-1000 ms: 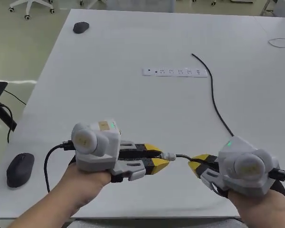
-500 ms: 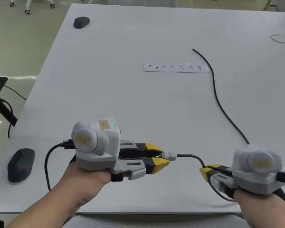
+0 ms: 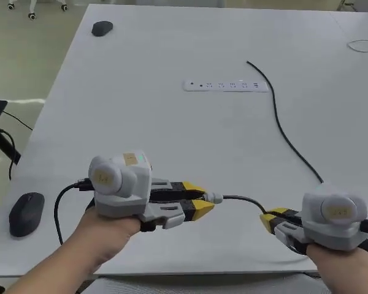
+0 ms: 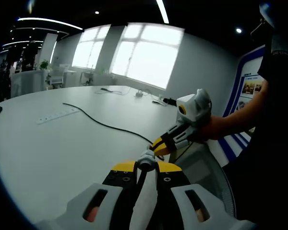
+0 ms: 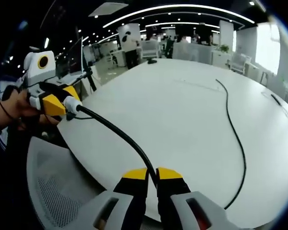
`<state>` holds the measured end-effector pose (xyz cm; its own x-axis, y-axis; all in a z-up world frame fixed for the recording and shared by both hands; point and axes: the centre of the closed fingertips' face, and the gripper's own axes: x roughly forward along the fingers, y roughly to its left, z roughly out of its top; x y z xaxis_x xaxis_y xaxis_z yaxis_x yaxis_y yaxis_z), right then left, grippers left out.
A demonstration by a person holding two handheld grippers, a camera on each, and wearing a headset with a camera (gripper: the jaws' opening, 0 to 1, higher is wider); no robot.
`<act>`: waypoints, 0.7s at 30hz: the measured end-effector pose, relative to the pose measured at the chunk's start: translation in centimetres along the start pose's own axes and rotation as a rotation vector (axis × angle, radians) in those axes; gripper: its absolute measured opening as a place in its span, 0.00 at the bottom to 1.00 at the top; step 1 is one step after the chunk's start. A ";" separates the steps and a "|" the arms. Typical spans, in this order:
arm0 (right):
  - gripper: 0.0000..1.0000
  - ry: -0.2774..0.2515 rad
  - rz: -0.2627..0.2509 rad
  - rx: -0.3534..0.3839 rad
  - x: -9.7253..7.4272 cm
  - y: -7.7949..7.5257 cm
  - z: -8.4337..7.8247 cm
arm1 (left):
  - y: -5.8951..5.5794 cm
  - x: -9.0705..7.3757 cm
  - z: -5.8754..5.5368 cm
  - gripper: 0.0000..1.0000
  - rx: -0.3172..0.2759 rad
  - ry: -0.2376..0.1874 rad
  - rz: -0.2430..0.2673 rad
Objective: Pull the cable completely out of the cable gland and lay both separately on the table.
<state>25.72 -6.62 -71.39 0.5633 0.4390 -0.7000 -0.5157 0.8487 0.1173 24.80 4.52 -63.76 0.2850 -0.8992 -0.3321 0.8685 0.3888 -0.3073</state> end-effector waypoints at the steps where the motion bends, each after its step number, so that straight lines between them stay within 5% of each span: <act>1: 0.01 -0.002 0.003 0.000 -0.1 0.0 0.1 | 0.1 0.0 0.0 0.15 -0.001 0.000 0.002; 6: 0.03 -0.003 0.006 -0.016 -0.8 0.1 0.6 | 0.3 -0.3 0.5 0.15 -0.010 -0.017 0.005; 11: 0.16 -0.023 0.034 -0.083 -1.9 1.7 2.5 | 0.3 -0.3 0.1 0.15 -0.004 -0.002 0.003; 14: 0.17 -0.061 0.042 -0.276 -2.6 3.8 5.1 | 0.3 -0.4 -0.1 0.15 -0.004 0.001 0.001; 21: 0.15 -0.038 0.096 -0.453 -1.2 7.5 6.3 | 0.3 -0.4 -0.1 0.15 -0.007 0.002 -0.004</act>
<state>25.24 1.09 -65.16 0.5182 0.5268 -0.6738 -0.7918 0.5933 -0.1451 24.87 4.97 -63.83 0.2804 -0.9004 -0.3327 0.8667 0.3864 -0.3154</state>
